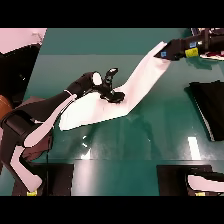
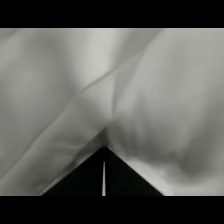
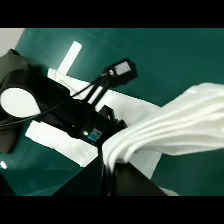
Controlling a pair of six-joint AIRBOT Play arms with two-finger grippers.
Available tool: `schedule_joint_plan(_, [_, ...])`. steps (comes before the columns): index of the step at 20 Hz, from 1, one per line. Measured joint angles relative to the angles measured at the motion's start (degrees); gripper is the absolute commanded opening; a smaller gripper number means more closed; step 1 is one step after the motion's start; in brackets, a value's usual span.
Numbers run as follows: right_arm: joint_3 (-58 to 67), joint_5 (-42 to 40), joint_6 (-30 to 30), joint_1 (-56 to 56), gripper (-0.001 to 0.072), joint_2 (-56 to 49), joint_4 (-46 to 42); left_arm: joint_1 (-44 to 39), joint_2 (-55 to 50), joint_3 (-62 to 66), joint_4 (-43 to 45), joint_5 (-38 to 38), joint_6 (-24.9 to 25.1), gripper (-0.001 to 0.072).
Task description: Fold the shirts.
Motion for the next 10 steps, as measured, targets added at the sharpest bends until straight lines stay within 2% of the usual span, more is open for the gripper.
schedule_joint_plan(5, [5.2,-2.3,0.3,9.4,0.0021,-3.5,2.2,5.6,6.2,0.4,5.5,-3.7,0.0,0.0021])
schedule_joint_plan(10, [11.1,-6.7,-1.9,22.7,0.0038,-12.5,8.1,19.5,21.2,0.5,16.9,-9.6,0.2,0.0021])
